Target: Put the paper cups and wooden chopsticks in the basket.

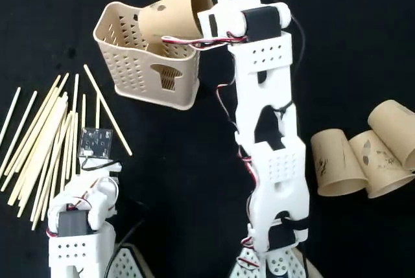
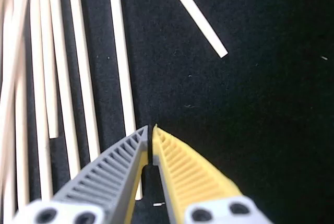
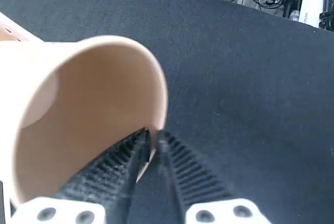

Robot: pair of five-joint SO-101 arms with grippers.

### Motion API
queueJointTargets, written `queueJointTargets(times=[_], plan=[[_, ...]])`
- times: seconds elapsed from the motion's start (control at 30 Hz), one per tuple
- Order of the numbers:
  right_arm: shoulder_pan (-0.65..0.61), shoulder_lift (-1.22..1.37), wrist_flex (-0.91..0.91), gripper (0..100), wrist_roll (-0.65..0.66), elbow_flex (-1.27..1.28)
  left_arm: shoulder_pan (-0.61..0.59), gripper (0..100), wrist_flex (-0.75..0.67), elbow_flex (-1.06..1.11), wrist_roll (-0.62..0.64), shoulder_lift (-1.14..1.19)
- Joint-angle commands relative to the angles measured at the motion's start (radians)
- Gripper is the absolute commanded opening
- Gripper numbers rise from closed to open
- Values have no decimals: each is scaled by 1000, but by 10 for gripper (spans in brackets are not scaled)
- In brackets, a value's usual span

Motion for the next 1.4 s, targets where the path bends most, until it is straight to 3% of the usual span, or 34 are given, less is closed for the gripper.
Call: queueJointTargets(times=[0.0,0.5,0.67,1.2,1.37], plan=[[0,-81,5,25,-9,-15,7,30,6,13,8,-9],[-5,-251,48,41,12,-7,7,30,6,13,8,-9],[-95,-259,57,141,91,53,7,30,6,13,8,-9],[-296,-412,52,145,66,133,7,30,6,13,8,-9],[-270,-360,-28,145,66,211,7,30,6,13,8,-9]])
